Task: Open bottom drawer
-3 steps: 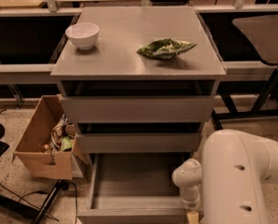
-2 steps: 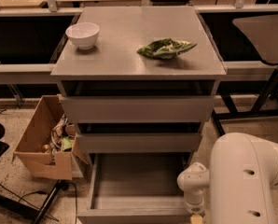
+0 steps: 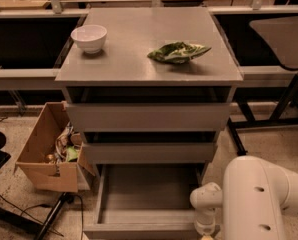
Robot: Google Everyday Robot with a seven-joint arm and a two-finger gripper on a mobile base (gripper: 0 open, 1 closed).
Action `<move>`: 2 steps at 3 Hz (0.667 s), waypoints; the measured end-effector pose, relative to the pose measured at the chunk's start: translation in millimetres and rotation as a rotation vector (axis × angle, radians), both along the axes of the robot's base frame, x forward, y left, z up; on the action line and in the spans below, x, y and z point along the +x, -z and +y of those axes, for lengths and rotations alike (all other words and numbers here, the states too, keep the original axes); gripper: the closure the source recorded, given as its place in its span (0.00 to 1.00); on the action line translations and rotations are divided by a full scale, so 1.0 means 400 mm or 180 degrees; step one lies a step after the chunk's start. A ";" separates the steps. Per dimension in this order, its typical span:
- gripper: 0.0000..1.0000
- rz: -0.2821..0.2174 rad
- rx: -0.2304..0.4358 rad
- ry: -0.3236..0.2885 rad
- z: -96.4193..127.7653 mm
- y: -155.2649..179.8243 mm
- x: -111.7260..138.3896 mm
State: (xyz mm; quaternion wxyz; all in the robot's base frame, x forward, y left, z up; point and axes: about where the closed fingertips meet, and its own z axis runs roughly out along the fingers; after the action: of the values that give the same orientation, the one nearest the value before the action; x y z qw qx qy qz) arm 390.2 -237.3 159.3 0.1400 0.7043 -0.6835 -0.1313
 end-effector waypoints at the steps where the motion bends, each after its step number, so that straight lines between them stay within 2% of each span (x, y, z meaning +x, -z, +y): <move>1: 0.00 0.0000 0.0000 0.0000 0.000 -0.001 0.000; 2: 0.19 0.0000 0.0000 0.0000 0.000 -0.008 0.000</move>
Offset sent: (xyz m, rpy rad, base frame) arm -0.0660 -0.0496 0.0244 -0.2391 0.1782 -0.1701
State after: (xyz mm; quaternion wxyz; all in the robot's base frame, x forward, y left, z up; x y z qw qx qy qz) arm 390.2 -237.3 162.7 0.1400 0.7043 -0.6834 -0.1313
